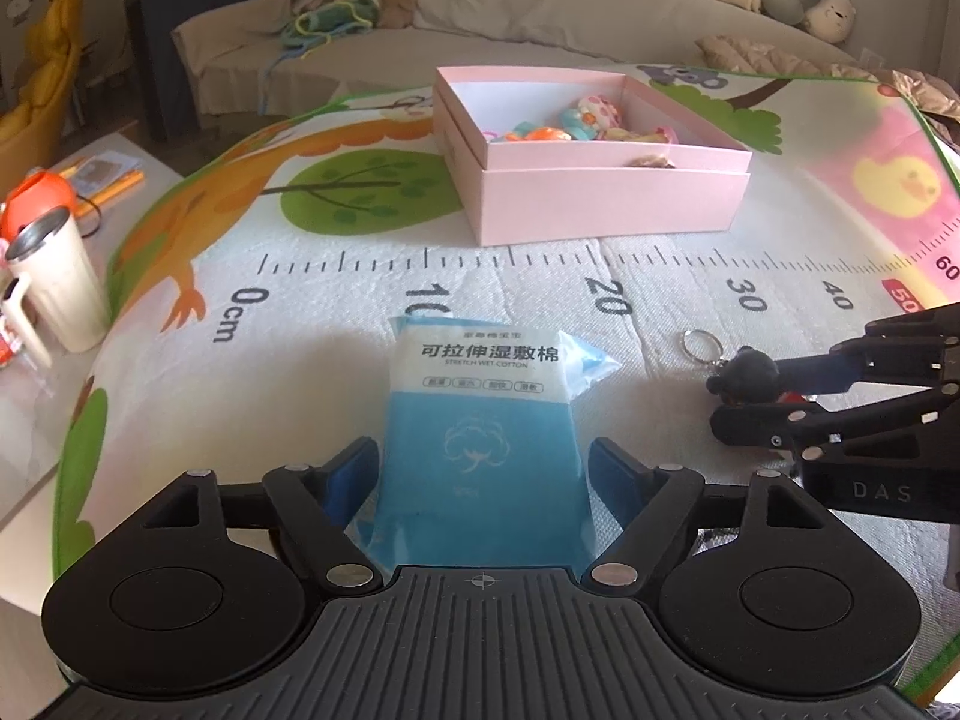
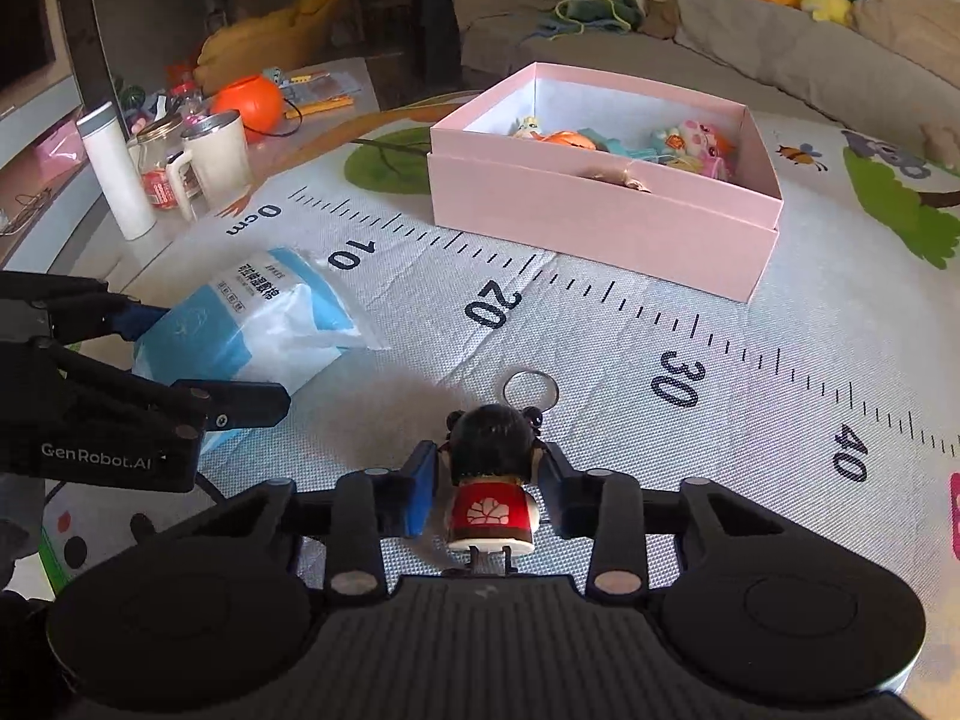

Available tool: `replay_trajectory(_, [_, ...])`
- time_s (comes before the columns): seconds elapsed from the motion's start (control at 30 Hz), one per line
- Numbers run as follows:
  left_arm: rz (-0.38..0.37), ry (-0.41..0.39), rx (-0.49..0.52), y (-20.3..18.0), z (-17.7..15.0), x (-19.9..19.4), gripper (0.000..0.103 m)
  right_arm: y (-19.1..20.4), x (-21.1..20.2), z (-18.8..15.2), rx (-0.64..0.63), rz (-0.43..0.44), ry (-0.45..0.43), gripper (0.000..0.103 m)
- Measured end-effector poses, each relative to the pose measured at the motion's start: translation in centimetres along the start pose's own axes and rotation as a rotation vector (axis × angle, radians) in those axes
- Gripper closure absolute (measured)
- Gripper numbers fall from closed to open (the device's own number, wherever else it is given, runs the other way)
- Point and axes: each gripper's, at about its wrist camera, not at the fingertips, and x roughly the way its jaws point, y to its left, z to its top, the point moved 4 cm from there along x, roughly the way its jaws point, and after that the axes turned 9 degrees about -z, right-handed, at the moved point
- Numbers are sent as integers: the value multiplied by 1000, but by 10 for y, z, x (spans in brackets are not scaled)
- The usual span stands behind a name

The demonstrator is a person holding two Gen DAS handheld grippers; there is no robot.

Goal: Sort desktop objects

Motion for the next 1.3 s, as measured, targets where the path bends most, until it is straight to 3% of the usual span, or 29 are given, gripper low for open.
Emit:
replay_trajectory(0.03, [5, 4, 6, 0, 2, 2, 24, 0, -1, 0, -6, 2, 4, 68])
replay_trajectory(0.1, [10, 13, 25, -1, 6, 4, 43, 0, -6, -1, -42, -4, 9, 68])
replay_trajectory(0.2, [-36, 4, 70, -10, 13, -8, 45, -5, -24, 3, -78, 33, 24, 68])
replay_trajectory(0.33, [-103, -101, 90, -20, 57, -42, 46, -30, -66, 29, -60, 49, -61, 68])
replay_trajectory(0.47, [-51, -299, 183, -38, 125, -60, 46, -69, -104, 76, 17, -2, -221, 68])
replay_trajectory(0.57, [-46, -378, 208, -49, 171, -37, 42, -92, -107, 103, 57, -69, -289, 68])
replay_trajectory(0.67, [58, -400, 171, -44, 201, 5, 28, -107, -94, 124, 97, -101, -298, 68])
replay_trajectory(0.73, [54, -342, 106, -34, 197, 25, 26, -116, -83, 129, 115, -121, -284, 68])
replay_trajectory(0.8, [-25, -306, 67, -26, 175, 31, 11, -122, -74, 128, 116, -138, -269, 68])
replay_trajectory(0.83, [-34, -297, 69, -24, 160, 31, 8, -125, -70, 127, 113, -149, -262, 68])
replay_trajectory(0.97, [-15, -252, 92, -16, 112, 36, 7, -130, -40, 130, 124, -174, -200, 68])
replay_trajectory(1.1, [-32, -190, 64, -4, 87, 41, 7, -125, -17, 144, 157, -136, -168, 68])
replay_trajectory(1.2, [-51, -160, 29, 7, 75, 39, 6, -112, -7, 164, 140, -112, -176, 68])
replay_trajectory(1.3, [-60, -149, 13, 15, 68, 38, 3, -100, 4, 188, 85, -161, -226, 68])
